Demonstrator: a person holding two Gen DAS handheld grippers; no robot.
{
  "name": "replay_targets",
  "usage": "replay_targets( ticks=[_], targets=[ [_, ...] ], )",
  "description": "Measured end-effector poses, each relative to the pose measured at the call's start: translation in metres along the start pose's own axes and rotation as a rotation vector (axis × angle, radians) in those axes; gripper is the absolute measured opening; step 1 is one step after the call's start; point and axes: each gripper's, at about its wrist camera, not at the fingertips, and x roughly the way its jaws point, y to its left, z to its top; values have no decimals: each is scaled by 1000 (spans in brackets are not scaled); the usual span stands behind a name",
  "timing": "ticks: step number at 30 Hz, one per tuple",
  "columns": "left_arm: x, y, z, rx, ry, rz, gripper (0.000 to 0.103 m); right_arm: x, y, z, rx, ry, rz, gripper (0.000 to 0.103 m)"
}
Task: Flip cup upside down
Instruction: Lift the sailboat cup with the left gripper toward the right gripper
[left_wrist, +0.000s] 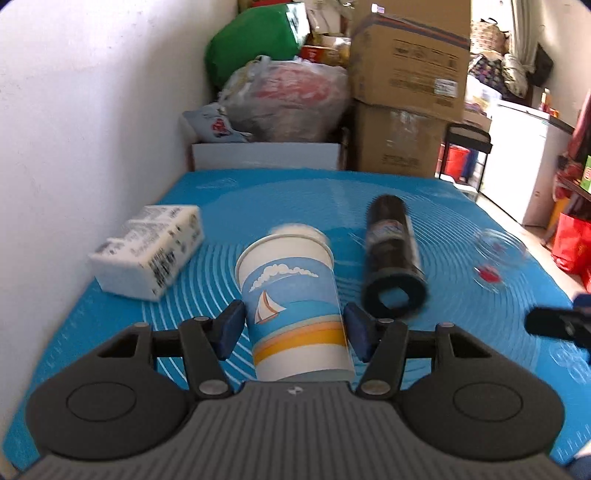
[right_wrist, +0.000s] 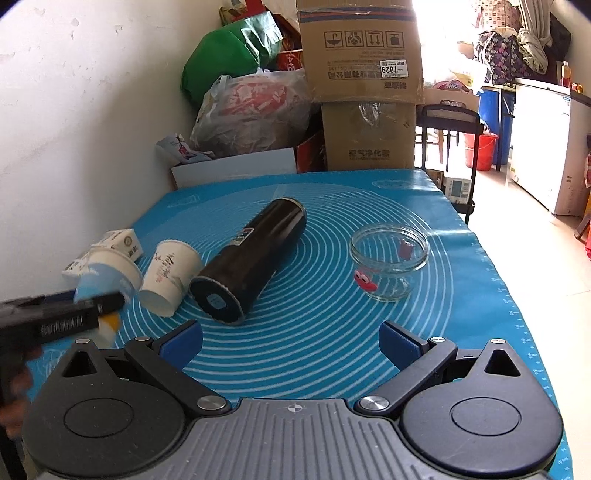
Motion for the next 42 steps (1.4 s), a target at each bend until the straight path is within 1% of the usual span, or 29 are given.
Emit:
replay_targets(
  ticks=[5,13,15,19,22,24,26,27,29,34,42],
  targets=[
    [-5,-15,-18,-8,42,-27,60,-9,0,-9,-25,17,-2,103],
    [-6,-36,-40,5,94,-48,60,-15,-6,-23,-34,49,-3,103],
    [-7,-40,-44,19,81,-39,60,-15,-7,-26,-35,53,-4,103],
    [-8,-43,-45,32,78,-30,61,-16,-9,-28,-34,57,-4,103],
    [-8,-41,-44,20,85,-32,64,-18,-9,-27,-36,55,-2,103],
    [-7,-39,-44,8,89,-22,69,-18,-8,-27,-37,55,0,103],
    [-7,-37,-42,4,91,-22,71,-18,-8,-27,-37,54,4,103],
    [-7,-36,-42,2,94,-22,78,-18,-8,-26,-36,54,6,103],
    [-8,-34,-42,-9,89,-25,83,-19,-8,-26,-37,54,6,103],
    [-9,-36,-42,2,89,-14,83,-20,-8,-26,-32,52,10,103],
    [-12,-36,-38,8,77,-24,83,-23,-8,-25,-33,48,11,103]
  ],
)
